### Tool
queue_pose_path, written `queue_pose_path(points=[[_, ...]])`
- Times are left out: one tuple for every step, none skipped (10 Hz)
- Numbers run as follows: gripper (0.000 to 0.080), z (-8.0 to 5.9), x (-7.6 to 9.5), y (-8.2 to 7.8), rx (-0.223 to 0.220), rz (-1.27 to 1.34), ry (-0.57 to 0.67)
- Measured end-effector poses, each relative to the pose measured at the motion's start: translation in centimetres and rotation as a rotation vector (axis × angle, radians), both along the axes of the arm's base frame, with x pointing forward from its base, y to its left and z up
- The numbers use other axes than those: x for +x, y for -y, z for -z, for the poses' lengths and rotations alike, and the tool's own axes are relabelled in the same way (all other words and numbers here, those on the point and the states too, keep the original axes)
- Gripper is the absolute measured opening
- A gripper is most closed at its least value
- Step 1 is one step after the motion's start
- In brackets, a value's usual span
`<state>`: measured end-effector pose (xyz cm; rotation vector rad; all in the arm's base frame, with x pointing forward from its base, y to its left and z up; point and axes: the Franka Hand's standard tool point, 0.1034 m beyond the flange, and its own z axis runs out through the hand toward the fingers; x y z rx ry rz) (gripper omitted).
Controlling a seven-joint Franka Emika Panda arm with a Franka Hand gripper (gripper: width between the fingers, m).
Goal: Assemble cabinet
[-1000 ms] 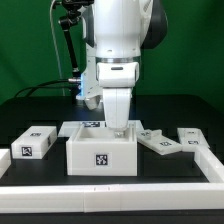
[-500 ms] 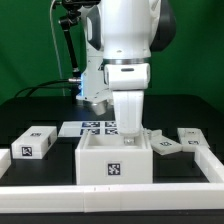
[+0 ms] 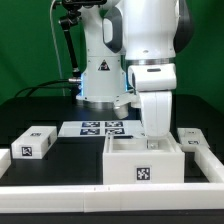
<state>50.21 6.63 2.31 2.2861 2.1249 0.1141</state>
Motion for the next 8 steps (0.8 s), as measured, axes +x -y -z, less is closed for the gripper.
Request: queue_pose_path(points=[[0.0034, 0.0, 0.0, 0.0, 0.000, 0.000, 0.000], [0.0034, 0.0, 0.0, -0.1, -0.002, -0.012, 0.001], [0.0034, 0.0, 0.2, -0.4, -0.009, -0.060, 0.007], [0.0034, 0.0, 0.6, -1.0, -0.007, -0.070, 0.011], [0.0034, 0.0, 1.0, -1.6, -0.006, -0.079, 0.013], [0.0034, 0.0, 1.4, -2.0, -0.006, -0.085, 0.013], [0.0034, 0.0, 1.5, -2.4, -0.006, -0.079, 0.004], [0.0034, 0.0, 1.6, -2.9, -0.003, -0.057, 0.002]])
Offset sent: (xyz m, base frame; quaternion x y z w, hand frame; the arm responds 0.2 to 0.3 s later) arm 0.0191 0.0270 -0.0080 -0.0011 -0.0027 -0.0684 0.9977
